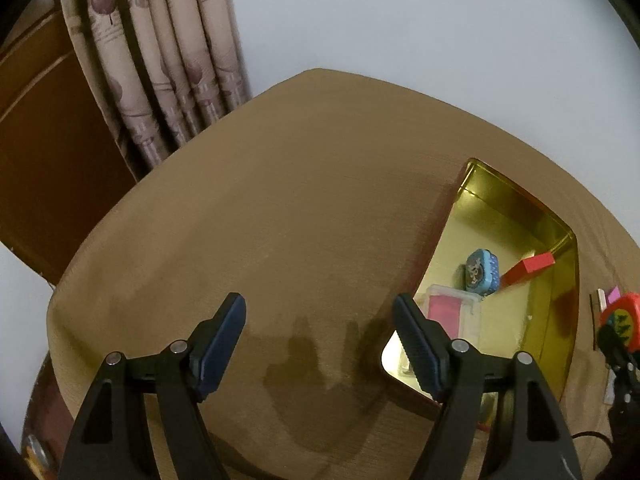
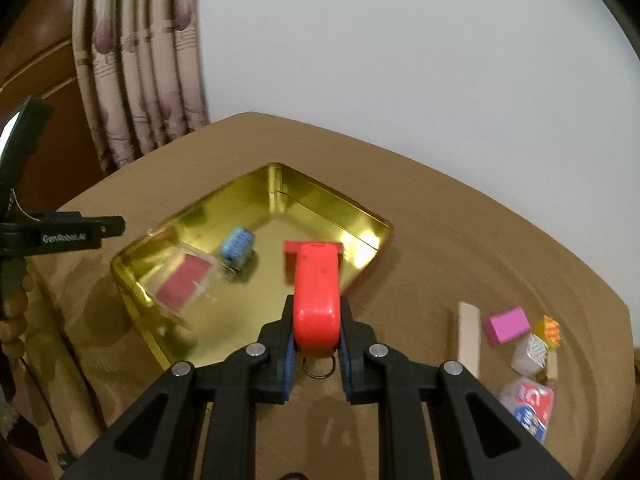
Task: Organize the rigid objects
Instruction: 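Lower the red oval case into the gold tin and open the right tool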
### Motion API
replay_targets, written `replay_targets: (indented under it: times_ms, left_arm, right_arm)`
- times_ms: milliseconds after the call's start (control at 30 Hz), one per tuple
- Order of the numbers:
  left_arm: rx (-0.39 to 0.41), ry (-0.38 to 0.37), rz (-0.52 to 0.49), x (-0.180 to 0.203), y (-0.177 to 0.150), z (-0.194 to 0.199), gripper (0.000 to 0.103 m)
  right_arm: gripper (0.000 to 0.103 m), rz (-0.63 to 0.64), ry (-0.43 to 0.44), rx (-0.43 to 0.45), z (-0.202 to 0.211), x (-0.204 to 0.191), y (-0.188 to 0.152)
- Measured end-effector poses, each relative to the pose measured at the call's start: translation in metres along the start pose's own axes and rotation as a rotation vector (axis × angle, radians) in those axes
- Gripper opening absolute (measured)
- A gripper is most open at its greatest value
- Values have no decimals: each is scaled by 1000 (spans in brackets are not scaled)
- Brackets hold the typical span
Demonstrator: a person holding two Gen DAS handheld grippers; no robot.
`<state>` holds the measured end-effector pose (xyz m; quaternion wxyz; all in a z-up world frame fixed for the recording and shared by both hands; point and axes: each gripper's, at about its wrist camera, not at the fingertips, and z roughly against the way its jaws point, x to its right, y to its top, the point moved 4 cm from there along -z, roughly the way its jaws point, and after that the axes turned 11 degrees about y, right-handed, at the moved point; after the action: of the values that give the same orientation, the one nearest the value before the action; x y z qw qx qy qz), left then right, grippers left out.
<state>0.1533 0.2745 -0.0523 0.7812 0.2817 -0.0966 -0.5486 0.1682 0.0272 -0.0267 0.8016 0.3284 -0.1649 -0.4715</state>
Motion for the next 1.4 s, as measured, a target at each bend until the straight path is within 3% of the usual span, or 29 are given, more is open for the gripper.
replay_targets:
  times_ms: [300, 667, 1233, 1333, 1400]
  left_arm:
    - [-15, 4, 20, -2, 4, -4, 73]
    - [-28, -7, 21, 2, 5, -8, 73]
    - [-38, -9, 30, 3, 5, -11, 73]
    - [-41, -11, 26, 4, 5, -11, 73]
    - [-42, -10, 23, 4, 5, -11, 73]
  right_arm:
    - [17, 56, -9, -94, -52, -18, 27]
    - [17, 26, -18, -184, -86, 0, 18]
    - [18, -26, -10, -231, -117, 5, 8]
    - [21, -38, -13, -208, -114, 6, 9]
    - [30, -41, -17, -205, -110, 7, 9]
